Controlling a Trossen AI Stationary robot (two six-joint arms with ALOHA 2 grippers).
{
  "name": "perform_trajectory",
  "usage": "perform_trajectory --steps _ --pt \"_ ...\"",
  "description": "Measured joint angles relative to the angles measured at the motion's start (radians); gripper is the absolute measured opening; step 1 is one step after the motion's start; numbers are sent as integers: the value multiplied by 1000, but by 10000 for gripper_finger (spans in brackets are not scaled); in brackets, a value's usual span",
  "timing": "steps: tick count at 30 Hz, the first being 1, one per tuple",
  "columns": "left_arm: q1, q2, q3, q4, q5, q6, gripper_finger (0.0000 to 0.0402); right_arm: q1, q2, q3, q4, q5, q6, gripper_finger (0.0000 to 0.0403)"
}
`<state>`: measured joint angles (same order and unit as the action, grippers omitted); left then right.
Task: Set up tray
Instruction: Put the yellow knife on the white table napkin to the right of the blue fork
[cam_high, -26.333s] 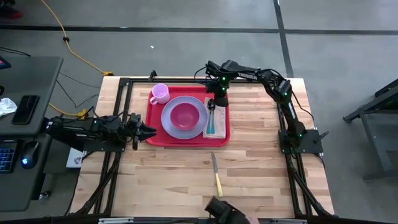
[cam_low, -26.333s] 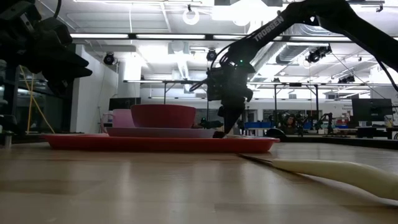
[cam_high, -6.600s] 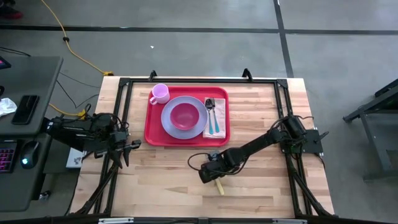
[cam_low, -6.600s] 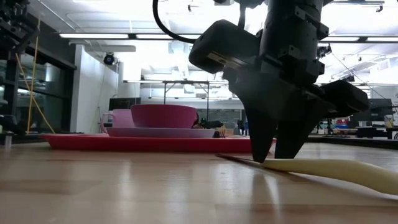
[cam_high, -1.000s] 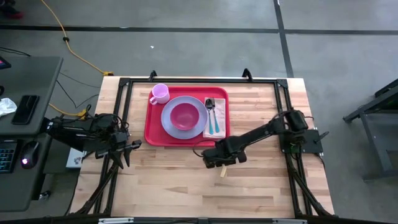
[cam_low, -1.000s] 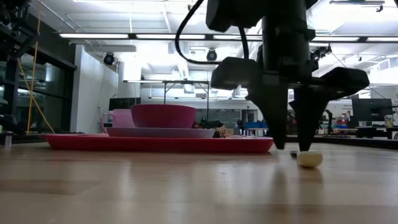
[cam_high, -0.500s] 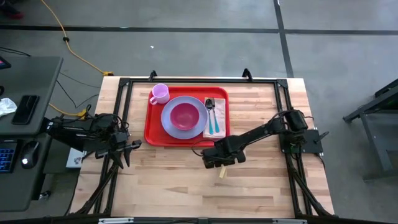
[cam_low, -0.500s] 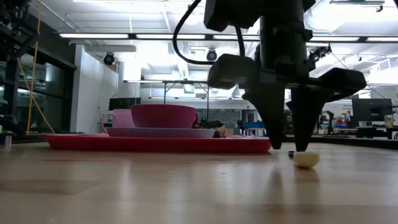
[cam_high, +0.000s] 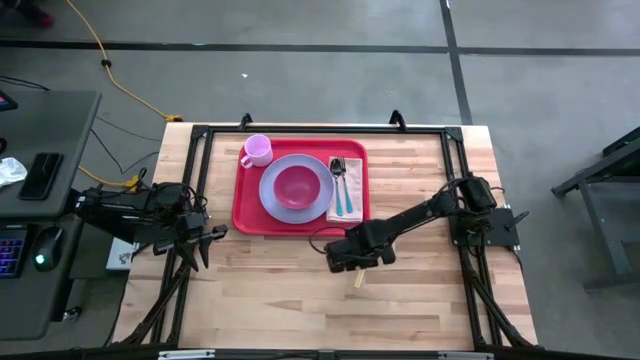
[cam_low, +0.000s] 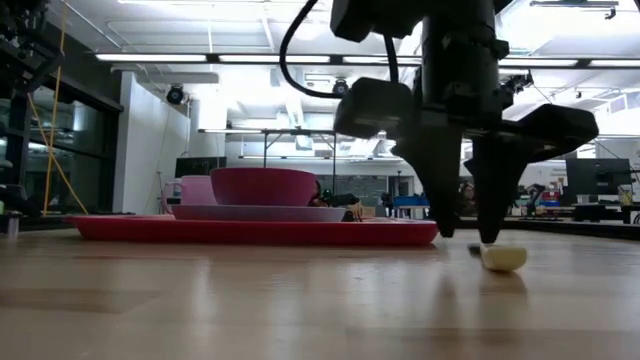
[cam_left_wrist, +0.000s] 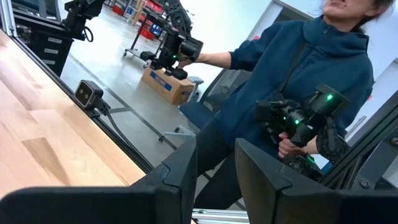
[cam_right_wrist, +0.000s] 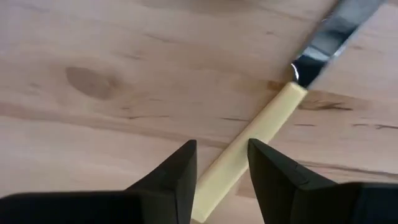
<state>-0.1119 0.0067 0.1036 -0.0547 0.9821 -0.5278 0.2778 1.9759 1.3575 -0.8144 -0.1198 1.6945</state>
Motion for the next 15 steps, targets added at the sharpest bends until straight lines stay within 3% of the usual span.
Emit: perform_trajectory --steps 15 --pt "0 0 0 0 0 0 140 11 -4 1 32 -6 8 124"
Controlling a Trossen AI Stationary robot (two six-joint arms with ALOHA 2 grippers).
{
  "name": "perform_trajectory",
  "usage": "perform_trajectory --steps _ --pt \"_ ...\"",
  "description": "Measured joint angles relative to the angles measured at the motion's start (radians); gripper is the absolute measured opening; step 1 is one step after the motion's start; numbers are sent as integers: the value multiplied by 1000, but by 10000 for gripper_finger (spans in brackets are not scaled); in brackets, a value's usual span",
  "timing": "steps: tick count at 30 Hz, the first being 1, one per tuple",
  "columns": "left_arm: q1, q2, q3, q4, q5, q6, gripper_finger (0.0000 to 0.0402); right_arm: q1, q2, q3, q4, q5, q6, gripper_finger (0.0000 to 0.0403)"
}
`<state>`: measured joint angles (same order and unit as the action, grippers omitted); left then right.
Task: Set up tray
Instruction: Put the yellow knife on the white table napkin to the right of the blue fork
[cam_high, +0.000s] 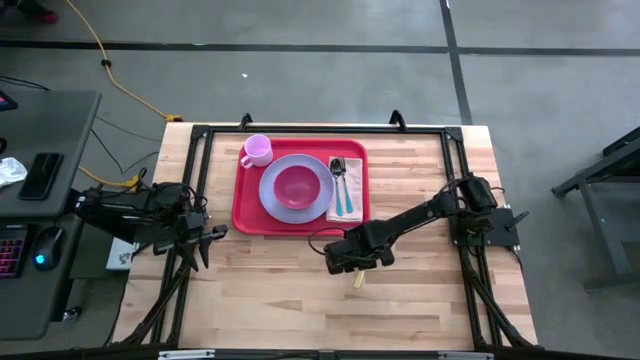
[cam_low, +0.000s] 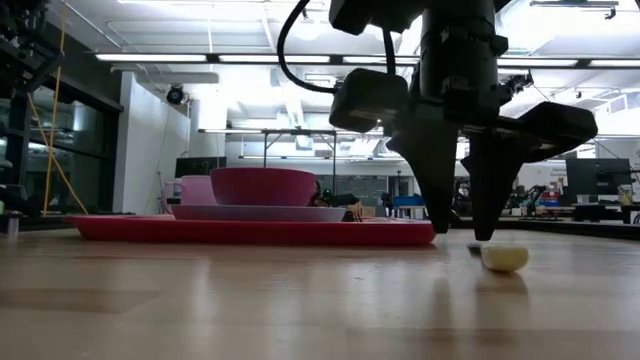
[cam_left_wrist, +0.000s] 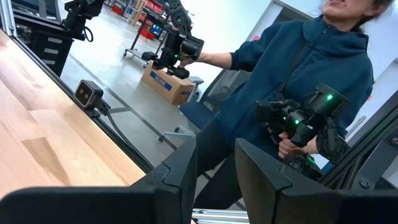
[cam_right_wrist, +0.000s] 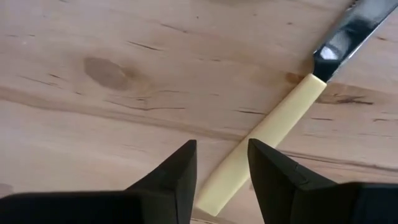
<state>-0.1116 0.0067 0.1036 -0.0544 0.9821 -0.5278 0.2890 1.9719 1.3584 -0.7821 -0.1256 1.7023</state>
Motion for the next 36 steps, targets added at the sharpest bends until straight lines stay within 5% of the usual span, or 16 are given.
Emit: perform_trajectory --steps 36 --pt "0 0 0 -8 0 50 140 -14 -13 2 -149 90 51 124"
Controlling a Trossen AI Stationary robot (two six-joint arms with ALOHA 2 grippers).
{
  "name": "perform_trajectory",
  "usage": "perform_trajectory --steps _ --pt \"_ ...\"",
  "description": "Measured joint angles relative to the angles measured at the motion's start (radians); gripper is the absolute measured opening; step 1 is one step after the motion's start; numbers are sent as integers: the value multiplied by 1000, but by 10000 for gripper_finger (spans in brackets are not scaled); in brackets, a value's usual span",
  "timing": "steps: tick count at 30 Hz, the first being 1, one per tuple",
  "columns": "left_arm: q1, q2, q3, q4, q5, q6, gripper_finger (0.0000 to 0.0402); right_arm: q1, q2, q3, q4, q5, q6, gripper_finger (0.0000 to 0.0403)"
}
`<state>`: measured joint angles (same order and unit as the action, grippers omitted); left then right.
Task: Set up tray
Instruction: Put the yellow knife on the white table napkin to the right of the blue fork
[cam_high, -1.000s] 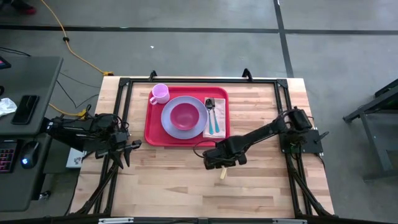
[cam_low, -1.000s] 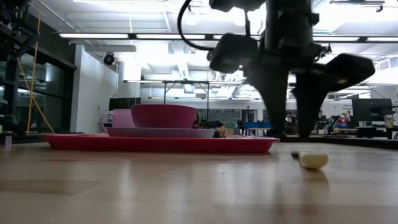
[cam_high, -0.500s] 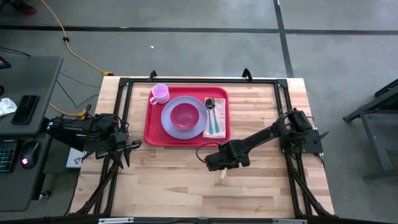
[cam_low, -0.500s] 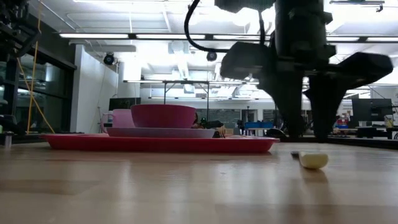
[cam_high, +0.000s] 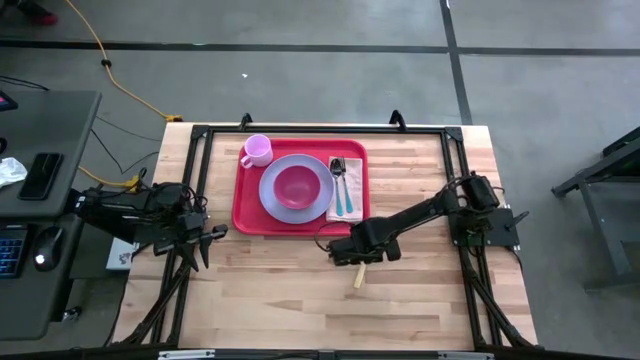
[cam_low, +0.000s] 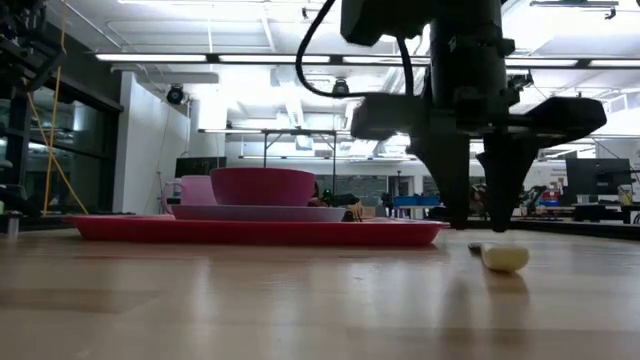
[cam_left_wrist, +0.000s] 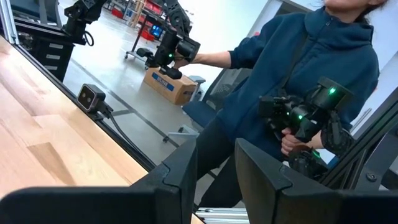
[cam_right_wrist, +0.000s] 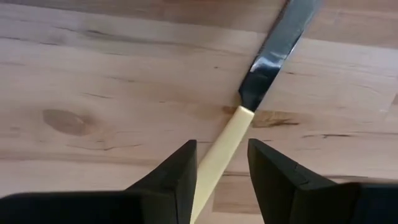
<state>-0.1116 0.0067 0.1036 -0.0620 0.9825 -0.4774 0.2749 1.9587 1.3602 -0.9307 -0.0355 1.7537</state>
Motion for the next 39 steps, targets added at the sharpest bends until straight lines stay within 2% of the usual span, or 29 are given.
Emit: perform_trajectory --steps 6,14,18,26,33,39 --pt "0 0 0 0 0 1 140 0 61 0 39 -51 -1 124" --pt "0 0 0 0 0 1 140 2 99 4 41 -67 17 122" --pt "0 0 0 0 0 0 140 4 101 3 31 -64 19 99" --pt "0 0 0 0 0 0 140 6 102 2 4 -68 20 17" --pt "0 0 0 0 0 0 140 6 81 0 -45 -76 20 21" --pt "0 0 0 -1 0 0 140 17 60 -5 -108 -122 22 10"
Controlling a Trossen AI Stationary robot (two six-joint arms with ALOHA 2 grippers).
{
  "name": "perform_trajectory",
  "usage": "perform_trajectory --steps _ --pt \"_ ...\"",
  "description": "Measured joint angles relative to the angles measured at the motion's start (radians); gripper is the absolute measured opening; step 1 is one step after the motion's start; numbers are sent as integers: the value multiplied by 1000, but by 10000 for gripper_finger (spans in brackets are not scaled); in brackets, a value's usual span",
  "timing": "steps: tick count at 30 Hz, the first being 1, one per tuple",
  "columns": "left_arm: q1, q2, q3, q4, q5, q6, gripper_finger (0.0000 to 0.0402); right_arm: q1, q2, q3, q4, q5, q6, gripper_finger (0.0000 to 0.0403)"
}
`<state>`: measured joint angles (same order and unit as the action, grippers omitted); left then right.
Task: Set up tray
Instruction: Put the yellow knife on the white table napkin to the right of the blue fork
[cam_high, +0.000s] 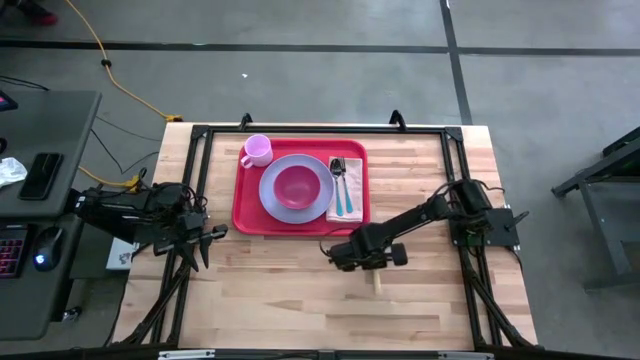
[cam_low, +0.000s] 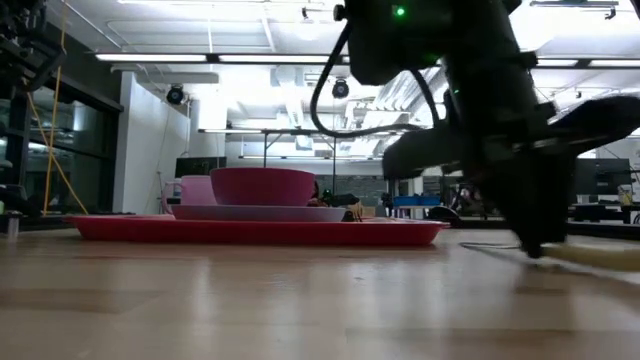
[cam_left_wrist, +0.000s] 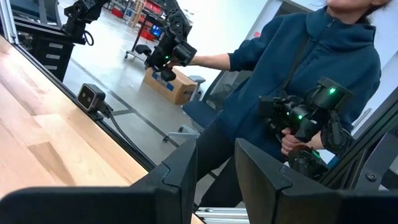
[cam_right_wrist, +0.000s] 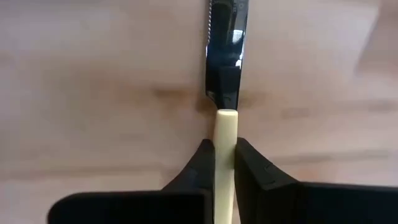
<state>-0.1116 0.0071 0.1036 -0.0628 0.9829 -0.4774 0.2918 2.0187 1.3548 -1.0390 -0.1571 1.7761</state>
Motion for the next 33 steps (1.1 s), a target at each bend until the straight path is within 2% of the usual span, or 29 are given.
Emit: perform_trajectory --steps 7,18,26,33 --pt "0 0 0 0 0 0 140 44 -18 0 -67 -87 42 11" --pt "0 0 0 0 0 2 140 65 -130 3 -120 -66 106 16" --pt "0 0 0 0 0 13 140 -15 -205 4 -119 42 51 14" --pt "0 0 0 0 0 28 140 -146 -214 4 -41 135 -96 16"
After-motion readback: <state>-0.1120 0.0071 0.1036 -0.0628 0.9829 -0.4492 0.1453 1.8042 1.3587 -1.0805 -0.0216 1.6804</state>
